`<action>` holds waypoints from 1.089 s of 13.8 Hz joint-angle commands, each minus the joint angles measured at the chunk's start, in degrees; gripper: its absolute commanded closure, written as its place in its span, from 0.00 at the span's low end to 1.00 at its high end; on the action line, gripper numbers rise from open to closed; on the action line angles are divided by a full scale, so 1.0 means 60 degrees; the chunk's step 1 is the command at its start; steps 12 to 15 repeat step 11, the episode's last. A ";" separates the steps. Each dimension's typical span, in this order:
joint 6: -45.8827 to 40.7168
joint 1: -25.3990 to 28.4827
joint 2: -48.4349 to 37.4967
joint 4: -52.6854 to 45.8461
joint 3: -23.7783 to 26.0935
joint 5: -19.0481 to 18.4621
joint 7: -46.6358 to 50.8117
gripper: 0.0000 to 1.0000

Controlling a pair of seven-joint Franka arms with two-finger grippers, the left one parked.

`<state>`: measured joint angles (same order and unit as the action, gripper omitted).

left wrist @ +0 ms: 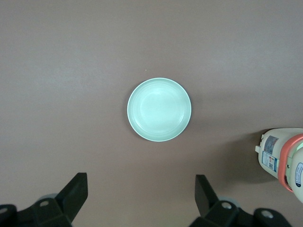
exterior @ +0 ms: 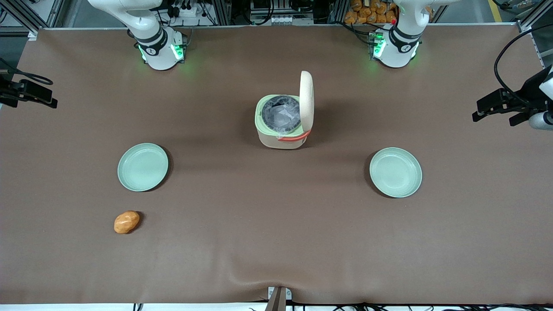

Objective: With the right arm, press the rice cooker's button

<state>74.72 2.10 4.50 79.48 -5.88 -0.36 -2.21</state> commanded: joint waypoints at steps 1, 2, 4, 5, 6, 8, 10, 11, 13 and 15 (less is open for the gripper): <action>-0.0017 -0.0072 -0.0281 0.0260 0.0073 0.0044 -0.0026 0.00; -0.0003 -0.0072 -0.0281 0.0245 0.0073 0.0204 -0.0026 0.00; -0.0003 -0.0057 -0.0281 0.0245 0.0000 0.0250 -0.0026 0.00; 0.0012 -0.0043 -0.0281 0.0245 -0.0001 0.0235 -0.0026 0.00; 0.0027 -0.0042 -0.0281 0.0245 -0.0015 0.0235 -0.0026 0.00; 0.0056 -0.0042 -0.0266 0.0245 -0.0045 0.0235 -0.0026 0.00; 0.0100 -0.0028 -0.0266 0.0259 -0.0045 0.0235 -0.0026 0.00; 0.0100 -0.0028 -0.0266 0.0259 -0.0045 0.0235 -0.0012 0.00; 0.0100 -0.0028 -0.0266 0.0259 -0.0045 0.0235 -0.0012 0.00; 0.0100 -0.0028 -0.0266 0.0259 -0.0045 0.0235 -0.0012 0.00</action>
